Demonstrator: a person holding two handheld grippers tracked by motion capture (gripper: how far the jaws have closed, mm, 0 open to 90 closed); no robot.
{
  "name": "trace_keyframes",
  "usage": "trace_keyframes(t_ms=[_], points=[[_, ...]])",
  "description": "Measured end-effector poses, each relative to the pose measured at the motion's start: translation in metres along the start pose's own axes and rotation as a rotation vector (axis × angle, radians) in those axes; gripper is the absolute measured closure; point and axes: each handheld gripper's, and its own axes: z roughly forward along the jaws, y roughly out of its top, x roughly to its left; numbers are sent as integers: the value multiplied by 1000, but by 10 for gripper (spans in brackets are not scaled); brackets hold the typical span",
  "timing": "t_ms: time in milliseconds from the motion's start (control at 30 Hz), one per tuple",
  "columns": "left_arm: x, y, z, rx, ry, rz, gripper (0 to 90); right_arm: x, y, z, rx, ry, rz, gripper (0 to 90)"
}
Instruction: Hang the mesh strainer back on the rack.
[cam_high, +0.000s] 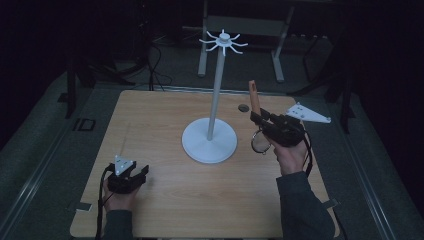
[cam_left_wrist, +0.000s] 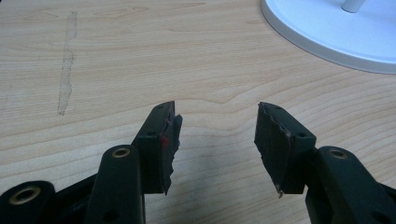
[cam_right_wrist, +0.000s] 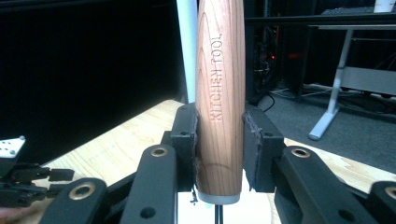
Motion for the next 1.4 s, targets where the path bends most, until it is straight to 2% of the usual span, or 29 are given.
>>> trace_keyframes(t_ms=[400,1400], points=[[0,0,-1,0,2,0,486,0,13,6,-12,31,13,685],[0,-1,-1,2,0,-2,486,0,47,11,-88,107,46,685]])
